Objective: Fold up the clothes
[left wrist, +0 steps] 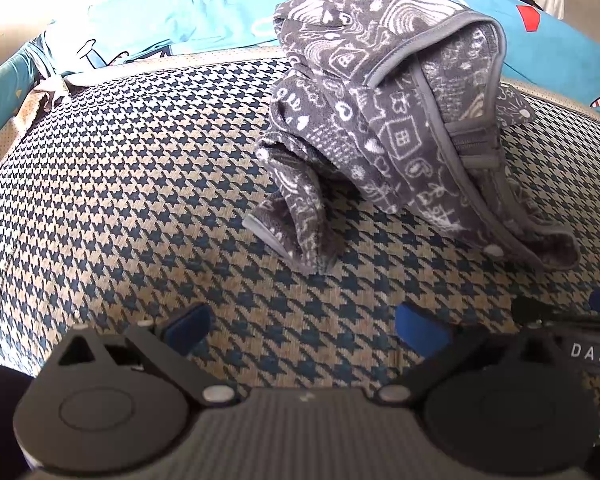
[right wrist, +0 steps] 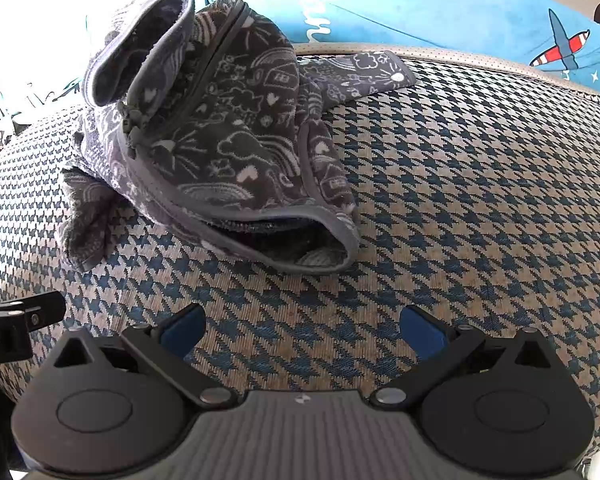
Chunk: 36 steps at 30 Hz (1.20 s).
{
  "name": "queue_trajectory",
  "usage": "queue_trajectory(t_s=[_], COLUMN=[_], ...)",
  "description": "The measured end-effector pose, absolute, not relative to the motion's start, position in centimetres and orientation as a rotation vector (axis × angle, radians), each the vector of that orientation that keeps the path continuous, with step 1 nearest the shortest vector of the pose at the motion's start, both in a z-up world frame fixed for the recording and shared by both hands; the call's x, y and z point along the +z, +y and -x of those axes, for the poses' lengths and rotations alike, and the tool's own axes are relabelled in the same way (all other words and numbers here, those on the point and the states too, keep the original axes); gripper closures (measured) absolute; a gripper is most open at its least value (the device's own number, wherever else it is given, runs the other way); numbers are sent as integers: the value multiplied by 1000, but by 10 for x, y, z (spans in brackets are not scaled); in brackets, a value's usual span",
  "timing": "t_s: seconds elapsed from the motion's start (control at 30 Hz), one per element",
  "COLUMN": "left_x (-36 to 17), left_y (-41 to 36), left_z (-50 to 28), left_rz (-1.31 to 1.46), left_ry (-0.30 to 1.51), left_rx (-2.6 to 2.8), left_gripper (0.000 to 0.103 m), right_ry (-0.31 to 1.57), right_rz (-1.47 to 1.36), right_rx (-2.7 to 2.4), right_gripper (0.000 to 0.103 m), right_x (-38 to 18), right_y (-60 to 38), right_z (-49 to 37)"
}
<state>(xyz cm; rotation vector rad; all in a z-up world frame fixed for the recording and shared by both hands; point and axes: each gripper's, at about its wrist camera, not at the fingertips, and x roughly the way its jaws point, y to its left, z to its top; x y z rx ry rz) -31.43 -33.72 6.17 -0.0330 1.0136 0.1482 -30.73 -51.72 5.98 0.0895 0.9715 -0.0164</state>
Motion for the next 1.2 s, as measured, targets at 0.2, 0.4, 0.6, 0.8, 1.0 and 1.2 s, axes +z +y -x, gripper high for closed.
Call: queue_trajectory(t_s=[0.2, 0.4, 0.6, 0.8, 1.0, 1.2], left_x=[62, 62, 62, 62, 62, 62], left_y=[-338, -339, -340, -340, -339, -340], left_z=[314, 312, 312, 312, 313, 312], left_rz=[33, 33, 33, 32, 29, 29], left_ry=[1014, 1016, 1016, 1016, 1017, 1018], left_rx=[147, 147, 144, 142, 138, 136], left_gripper=[0, 0, 0, 0, 0, 0], right_ry=[973, 974, 974, 975, 975, 975], right_rz=[-89, -89, -89, -88, -87, -86], right_rx=[-16, -16, -15, -15, -14, -13], right_gripper=[0, 0, 0, 0, 0, 0], right_x=[60, 60, 60, 59, 59, 59], right_y=[-517, -517, -518, -518, -517, -518], right_z=[307, 307, 307, 307, 307, 308])
